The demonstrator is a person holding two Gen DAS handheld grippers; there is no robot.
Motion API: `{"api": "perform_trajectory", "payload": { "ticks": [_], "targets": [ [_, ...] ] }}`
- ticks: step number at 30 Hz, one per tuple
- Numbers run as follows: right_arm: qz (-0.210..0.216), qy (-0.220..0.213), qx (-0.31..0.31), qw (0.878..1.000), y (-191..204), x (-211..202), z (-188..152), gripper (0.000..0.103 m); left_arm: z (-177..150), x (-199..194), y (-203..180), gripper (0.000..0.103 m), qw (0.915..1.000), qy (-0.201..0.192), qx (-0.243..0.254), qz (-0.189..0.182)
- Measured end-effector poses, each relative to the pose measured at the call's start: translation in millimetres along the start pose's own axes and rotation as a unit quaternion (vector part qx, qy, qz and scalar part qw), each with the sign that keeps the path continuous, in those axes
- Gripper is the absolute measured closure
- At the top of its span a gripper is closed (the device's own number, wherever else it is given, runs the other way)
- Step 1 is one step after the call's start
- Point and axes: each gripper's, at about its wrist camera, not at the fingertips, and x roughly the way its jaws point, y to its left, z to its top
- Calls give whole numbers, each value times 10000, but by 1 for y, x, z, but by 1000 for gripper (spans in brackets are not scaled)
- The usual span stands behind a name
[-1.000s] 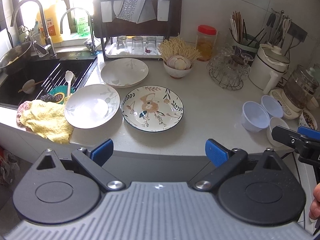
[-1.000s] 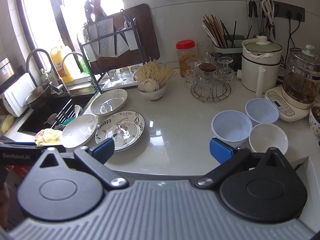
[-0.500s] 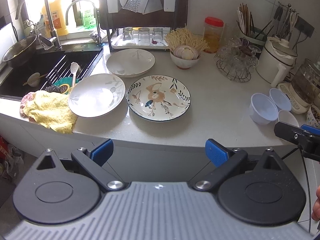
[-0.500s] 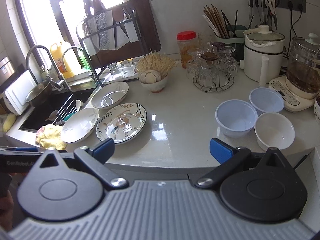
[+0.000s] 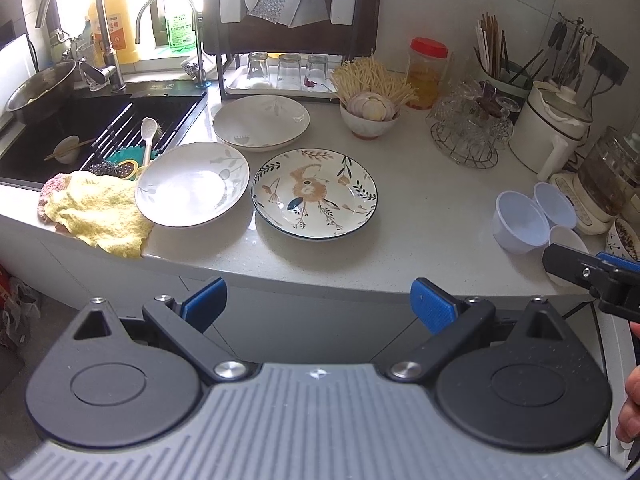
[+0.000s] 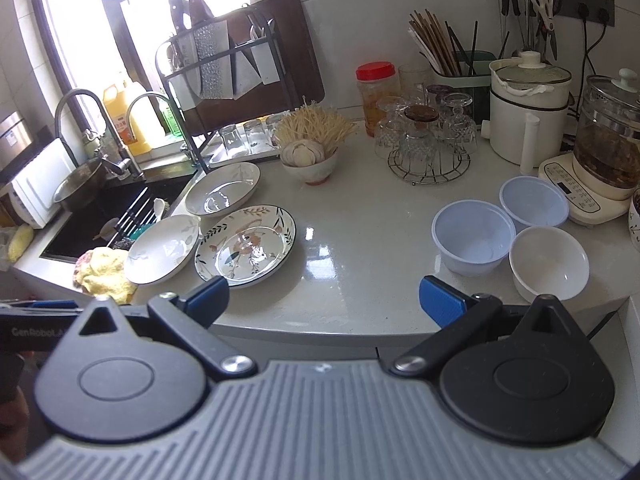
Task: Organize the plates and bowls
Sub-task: 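Move both tools toward the nearest white leaf-pattern bowl's rim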
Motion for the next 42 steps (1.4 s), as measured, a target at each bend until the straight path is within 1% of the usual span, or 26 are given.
{"api": "perform_trajectory", "payload": {
  "ticks": [3, 5, 12, 15, 17, 22, 24, 26, 29, 31, 34, 36, 42],
  "targets": [
    [46, -11, -30, 10000, 1, -3, 0, 0, 0, -4, -2, 3, 10000, -4, 31, -13],
    [2, -51, -71, 10000, 2, -6, 1, 0, 1, -9, -2, 3, 10000, -48, 16, -9],
    [125, -162, -144, 9997, 6, -13, 4, 0, 2, -20, 2, 3, 9998, -149, -79, 46],
    [184, -152, -190, 9995, 8, -12, 8, 0, 6, -20, 6, 3, 9998, -84, -137, -76],
    [186, -166, -190, 9995, 10, -11, 10, 0, 11, -17, 8, 3, 9999, -41, -92, -139],
    [167, -267, -274, 9991, 17, -8, 15, 0, 20, -13, 9, 3, 9996, -204, 66, -189],
    [193, -235, -297, 9991, 18, -5, 17, 0, 21, -10, 10, 3, 9996, -224, 25, -183],
    [99, -141, -264, 9995, 18, -1, 18, 0, 22, -8, 11, 3, 9996, -220, -48, -197],
    [110, -170, -28, 9998, 11, 0, 21, 0, 25, -7, 12, 3, 9996, -255, -99, -117],
    [113, -117, 12, 9999, 9, 3, 23, 1, 26, -9, 13, 3, 9992, -347, -151, -88],
    [83, -128, -35, 9999, 11, 4, 24, 1, 28, -9, 15, 3, 9992, -376, -144, -62],
    [137, -107, -65, 9998, 12, 7, 23, 1, 29, -7, 17, 3, 9991, -407, -135, -60],
    [65, -155, -54, 9998, 24, 14, 24, 1, 39, 6, 31, 3, 9991, -379, -98, -156]
  ]
}}
